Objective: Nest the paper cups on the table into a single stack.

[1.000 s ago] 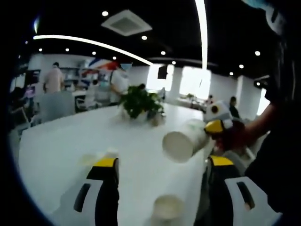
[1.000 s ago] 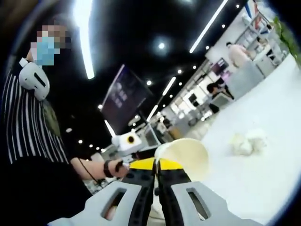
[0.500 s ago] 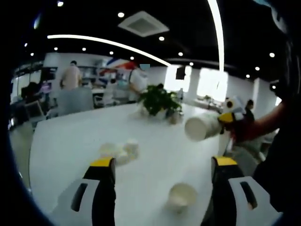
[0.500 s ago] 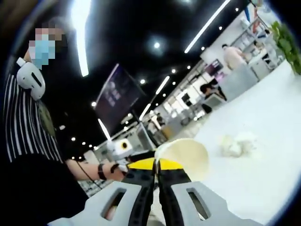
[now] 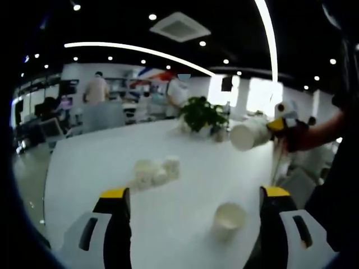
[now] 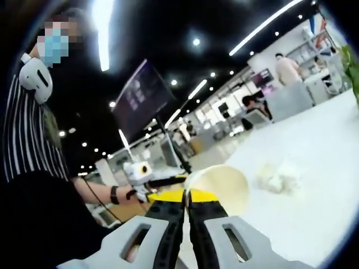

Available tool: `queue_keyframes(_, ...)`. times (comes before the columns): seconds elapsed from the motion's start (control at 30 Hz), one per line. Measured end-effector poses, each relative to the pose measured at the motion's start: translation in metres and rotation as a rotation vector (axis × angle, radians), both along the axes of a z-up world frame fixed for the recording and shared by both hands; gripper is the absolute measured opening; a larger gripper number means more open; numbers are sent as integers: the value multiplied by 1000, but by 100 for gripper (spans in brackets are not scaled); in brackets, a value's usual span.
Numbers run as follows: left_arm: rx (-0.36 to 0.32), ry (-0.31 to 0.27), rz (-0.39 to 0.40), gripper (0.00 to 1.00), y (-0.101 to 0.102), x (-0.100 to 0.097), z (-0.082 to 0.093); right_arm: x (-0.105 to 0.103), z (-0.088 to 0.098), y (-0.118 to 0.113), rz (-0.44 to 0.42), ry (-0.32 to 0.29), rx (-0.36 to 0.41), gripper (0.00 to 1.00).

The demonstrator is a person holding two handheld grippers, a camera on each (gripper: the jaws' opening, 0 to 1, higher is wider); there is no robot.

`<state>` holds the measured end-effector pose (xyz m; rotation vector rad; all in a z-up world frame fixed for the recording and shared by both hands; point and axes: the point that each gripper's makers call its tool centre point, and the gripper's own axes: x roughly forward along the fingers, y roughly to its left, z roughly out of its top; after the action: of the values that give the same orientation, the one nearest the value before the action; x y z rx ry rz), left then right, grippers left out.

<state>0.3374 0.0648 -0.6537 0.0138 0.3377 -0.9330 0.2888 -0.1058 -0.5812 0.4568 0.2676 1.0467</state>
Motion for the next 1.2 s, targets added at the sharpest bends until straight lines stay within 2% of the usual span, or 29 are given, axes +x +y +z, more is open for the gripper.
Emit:
queue_keyframes(0.07,5,-3,17,98,2,0,-2,-2,2,3,12,-13,-12,0)
queue_keyframes(0.2,10,-15,23,98,5,0,-4,-3,-1,9,31,-27,-51,0)
queue_keyframes(0.3,20,-5,25,98,7,-1,-9,-1,-8,11,37,-23,-115,0)
queue_keyframes(0.37,20,-1,23,98,7,-3,-11,1,-17,13,50,-13,-189,0)
queue_keyframes(0.47,-2,6,24,98,7,-6,-10,2,-24,20,87,-5,-238,0)
queue_keyframes(0.6,13,9,21,98,9,-8,-13,5,-30,26,107,-26,-318,0)
queue_keyframes(0.67,11,10,26,98,11,-9,-13,5,-32,28,116,-26,-335,0)
queue_keyframes(0.73,12,13,35,98,14,-9,-14,5,-38,29,149,-44,-406,0)
queue_keyframes(0.97,38,20,30,98,15,-11,-21,0,-45,35,262,-67,-543,0)
queue_keyframes(1.07,30,17,35,98,16,-11,-21,-6,-55,39,348,-136,-691,0)
queue_keyframes(1.2,25,17,38,98,15,-10,-21,-11,-56,49,402,-162,-742,0)
